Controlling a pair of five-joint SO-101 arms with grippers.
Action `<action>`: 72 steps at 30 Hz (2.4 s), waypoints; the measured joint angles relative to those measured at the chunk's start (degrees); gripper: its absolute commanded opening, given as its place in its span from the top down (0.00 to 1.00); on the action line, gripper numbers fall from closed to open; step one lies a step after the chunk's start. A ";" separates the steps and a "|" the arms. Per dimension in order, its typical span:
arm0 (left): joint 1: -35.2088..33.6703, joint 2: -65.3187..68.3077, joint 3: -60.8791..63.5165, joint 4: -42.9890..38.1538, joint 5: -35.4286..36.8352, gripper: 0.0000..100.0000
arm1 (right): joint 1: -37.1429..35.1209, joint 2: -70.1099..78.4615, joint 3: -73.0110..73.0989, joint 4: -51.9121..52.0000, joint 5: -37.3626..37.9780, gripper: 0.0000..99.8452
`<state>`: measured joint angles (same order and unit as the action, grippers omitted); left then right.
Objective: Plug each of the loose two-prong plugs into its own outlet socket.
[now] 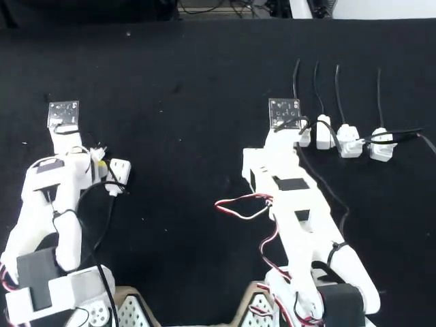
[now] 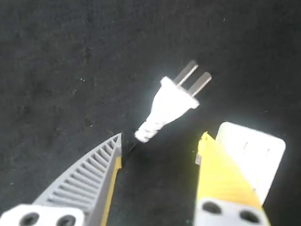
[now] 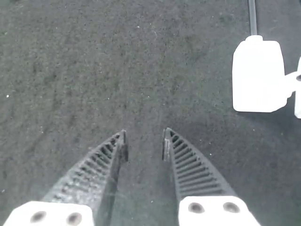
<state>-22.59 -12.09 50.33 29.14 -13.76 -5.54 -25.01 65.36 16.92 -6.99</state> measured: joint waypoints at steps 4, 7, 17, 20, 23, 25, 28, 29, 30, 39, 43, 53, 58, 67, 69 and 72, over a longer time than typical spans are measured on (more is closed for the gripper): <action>2.90 0.09 -0.18 0.00 0.88 0.74 | 0.00 0.00 0.00 0.00 0.00 0.89; 5.19 0.09 -0.62 0.00 1.14 0.74 | 0.00 0.00 0.00 0.00 0.00 0.89; 19.60 0.35 -2.02 6.68 1.32 0.74 | 0.00 0.00 0.00 0.00 0.00 0.89; 23.30 0.35 -2.73 9.76 1.32 0.74 | 0.00 0.00 0.00 0.00 0.00 0.89; 26.64 0.35 -2.73 10.64 1.32 0.74 | 0.00 0.00 0.00 0.00 0.00 0.89; 28.31 0.35 -2.73 10.64 1.32 0.74 | 0.00 0.00 0.00 0.00 0.00 0.89; 30.59 0.35 -2.73 10.81 1.32 0.74 | 0.00 0.00 0.00 0.00 0.00 0.89; 31.03 0.35 -2.90 10.81 1.32 0.74 | 0.00 0.00 0.00 0.00 0.00 0.89; 31.12 0.35 -3.52 10.81 1.32 0.74 | 0.00 0.00 0.00 0.00 0.00 0.89; 20.22 -2.29 -13.45 27.16 -0.62 0.74 | 0.00 0.00 0.00 0.00 0.00 0.89; 15.65 -3.87 -14.24 37.71 -11.16 0.74 | 0.00 0.00 0.00 0.00 0.00 0.89; 16.09 -4.04 -5.45 29.63 -18.20 0.74 | 0.00 0.00 0.00 0.00 0.00 0.89; 23.38 -4.04 -4.75 28.04 -10.02 0.74 | 0.00 0.00 0.00 0.00 0.00 0.89; 29.10 -4.04 -4.92 29.10 -4.04 0.74 | 0.00 0.00 0.00 0.00 0.00 0.89; 26.81 -4.04 -6.95 31.91 -4.04 0.74 | 0.00 0.00 0.00 0.00 0.00 0.89; 22.24 -4.04 -13.01 38.07 -3.87 0.74 | 0.00 0.00 0.00 0.00 0.00 0.89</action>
<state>-0.35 -16.13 37.32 67.21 -17.63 -5.54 -25.01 65.36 16.92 -6.99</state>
